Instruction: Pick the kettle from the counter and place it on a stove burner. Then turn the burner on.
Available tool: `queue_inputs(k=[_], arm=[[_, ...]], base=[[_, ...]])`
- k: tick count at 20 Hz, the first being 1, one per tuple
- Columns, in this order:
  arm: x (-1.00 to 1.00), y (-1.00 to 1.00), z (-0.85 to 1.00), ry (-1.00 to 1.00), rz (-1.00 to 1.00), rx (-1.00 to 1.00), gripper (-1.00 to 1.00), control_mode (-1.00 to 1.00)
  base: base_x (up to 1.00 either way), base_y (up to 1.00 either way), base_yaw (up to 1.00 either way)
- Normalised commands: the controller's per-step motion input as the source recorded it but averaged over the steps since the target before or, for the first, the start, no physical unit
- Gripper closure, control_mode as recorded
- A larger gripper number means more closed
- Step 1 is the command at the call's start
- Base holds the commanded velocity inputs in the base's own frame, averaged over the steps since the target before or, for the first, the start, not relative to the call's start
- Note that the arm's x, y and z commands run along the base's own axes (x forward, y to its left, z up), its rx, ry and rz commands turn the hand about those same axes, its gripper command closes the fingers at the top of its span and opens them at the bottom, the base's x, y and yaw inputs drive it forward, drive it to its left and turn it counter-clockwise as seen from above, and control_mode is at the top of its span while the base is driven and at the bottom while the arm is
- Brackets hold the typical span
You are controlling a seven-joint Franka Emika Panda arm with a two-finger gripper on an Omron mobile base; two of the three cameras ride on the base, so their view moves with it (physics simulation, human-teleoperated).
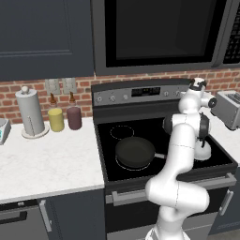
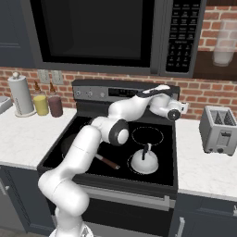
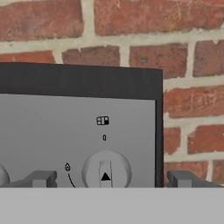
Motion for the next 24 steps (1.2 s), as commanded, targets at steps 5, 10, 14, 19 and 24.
queue_inputs(k=[5, 10, 14, 19, 24], arm=[[0.01, 0.00, 0.00, 0.00, 0.00, 0.00, -1.00, -1.00], [0.05, 0.00, 0.00, 0.00, 0.00, 0.00, -1.00, -1.00], [0.04, 0.00, 0.00, 0.00, 0.00, 0.00, -1.00, -1.00], [0.00, 0.00, 0.00, 0.00, 0.00, 0.00, 1.00, -1.00], [0.00, 0.00, 0.00, 0.00, 0.00, 0.00, 1.00, -1.00]], base=[[0.00, 0.00, 0.00], [0.00, 0.00, 0.00], [0.00, 0.00, 0.00], [0.00, 0.00, 0.00], [0.00, 0.00, 0.00]])
